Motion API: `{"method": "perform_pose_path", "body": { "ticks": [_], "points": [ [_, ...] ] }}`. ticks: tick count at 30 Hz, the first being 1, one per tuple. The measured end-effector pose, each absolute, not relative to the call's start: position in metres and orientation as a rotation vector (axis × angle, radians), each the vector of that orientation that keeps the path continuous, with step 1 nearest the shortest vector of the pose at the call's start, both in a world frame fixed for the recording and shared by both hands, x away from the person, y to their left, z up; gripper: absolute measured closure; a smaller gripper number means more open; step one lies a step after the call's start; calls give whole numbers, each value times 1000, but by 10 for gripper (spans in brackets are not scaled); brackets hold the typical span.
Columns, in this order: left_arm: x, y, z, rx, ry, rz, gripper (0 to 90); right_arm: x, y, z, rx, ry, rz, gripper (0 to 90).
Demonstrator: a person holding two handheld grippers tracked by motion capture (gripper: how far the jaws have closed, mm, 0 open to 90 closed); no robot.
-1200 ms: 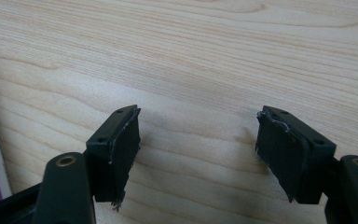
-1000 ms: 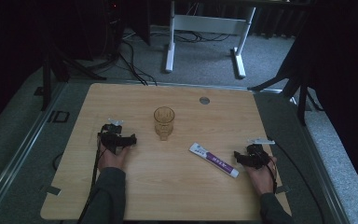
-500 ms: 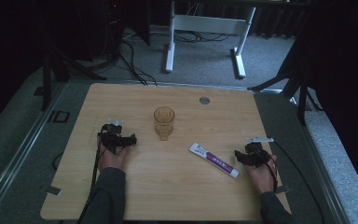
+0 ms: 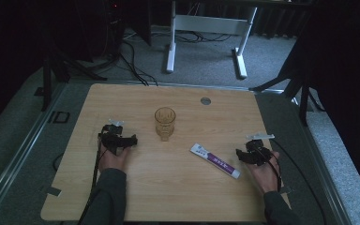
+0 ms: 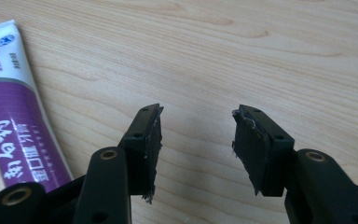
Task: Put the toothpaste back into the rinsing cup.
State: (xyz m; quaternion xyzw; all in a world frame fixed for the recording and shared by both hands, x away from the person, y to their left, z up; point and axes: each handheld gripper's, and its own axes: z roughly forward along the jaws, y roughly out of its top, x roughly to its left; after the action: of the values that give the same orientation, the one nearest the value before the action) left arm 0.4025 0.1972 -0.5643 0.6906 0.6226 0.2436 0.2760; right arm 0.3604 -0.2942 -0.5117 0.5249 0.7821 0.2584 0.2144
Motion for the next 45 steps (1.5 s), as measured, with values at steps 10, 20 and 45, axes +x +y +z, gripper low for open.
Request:
{"method": "perform_pose_path", "body": {
  "ticks": [10,20,45],
  "points": [
    [403,197,-564,1855,1673,655,20,361,-288,-497,1413,2193,696,503],
    [402,197,-564,1855,1673,655,20,363,-276,-485,1335,2250,643,507],
    [402,197,-564,1855,1673,655,21,369,-249,-468,1257,2412,595,515]
  ]
}}
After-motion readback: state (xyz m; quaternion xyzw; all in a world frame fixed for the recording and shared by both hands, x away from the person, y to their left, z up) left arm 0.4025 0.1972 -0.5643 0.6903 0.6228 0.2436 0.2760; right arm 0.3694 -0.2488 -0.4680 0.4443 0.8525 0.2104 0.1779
